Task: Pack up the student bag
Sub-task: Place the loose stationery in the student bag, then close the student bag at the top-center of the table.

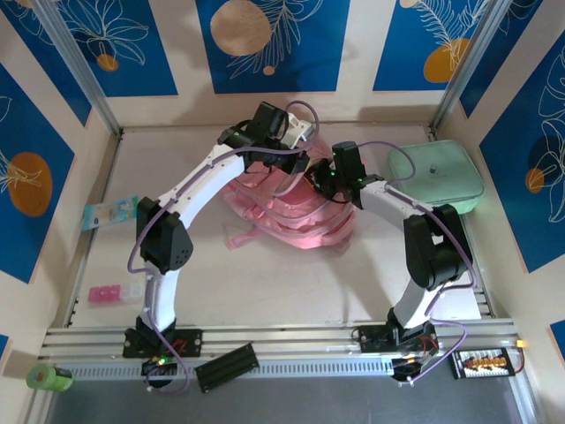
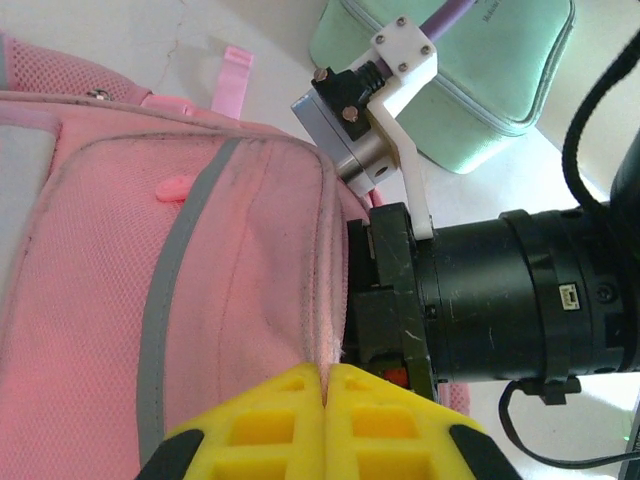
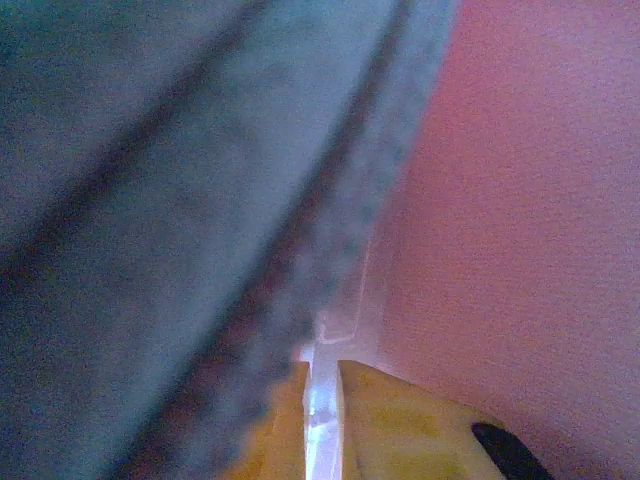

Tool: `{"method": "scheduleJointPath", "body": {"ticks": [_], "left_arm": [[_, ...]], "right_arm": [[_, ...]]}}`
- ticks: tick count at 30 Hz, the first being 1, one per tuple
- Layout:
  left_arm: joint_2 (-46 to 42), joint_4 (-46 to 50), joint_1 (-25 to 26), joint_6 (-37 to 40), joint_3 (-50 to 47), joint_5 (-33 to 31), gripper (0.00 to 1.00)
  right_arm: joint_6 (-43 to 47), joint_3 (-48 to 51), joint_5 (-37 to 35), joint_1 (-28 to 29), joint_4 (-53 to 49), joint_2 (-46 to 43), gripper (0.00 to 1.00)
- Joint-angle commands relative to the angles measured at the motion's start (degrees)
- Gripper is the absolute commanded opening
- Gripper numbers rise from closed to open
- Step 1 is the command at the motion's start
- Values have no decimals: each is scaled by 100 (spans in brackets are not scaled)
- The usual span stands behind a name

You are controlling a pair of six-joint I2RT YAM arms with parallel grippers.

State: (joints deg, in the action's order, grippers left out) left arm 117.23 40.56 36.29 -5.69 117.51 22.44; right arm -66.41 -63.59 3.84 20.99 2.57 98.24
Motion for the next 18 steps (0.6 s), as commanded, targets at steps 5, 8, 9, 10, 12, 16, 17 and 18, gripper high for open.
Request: {"method": "scheduleJointPath", "body": {"ticks": [5, 8, 9, 10, 12, 16, 17, 18], "left_arm": [[-394, -644, -52, -227, -138, 362, 0], [-488, -735, -140, -241, -328, 438, 20], [-562, -863, -174, -317, -477, 462, 24], [-686, -1070, -236, -448, -692, 497, 31], [-938, -1481, -362, -748, -1165, 564, 41], [-1565, -2118, -670, -1417, -2251, 352, 55], [-1723, -2194, -764, -1609, -2540, 234, 59], [-1843, -2251, -848, -1764, -2775, 141, 61]], "right_arm": [[79, 729, -151, -45, -130, -932, 19], [216, 1046, -874, -108, -1061, -1632, 26], [289, 1189, -1250, -85, -1269, -1883, 29], [364, 1386, -1692, -67, -1455, -2201, 33], [358, 1644, -2337, -88, -1875, -2713, 39], [494, 1848, -2788, -179, -2415, -3450, 52], [551, 1829, -2782, -162, -2496, -3564, 56], [608, 1795, -2777, -144, -2563, -3623, 60]]}}
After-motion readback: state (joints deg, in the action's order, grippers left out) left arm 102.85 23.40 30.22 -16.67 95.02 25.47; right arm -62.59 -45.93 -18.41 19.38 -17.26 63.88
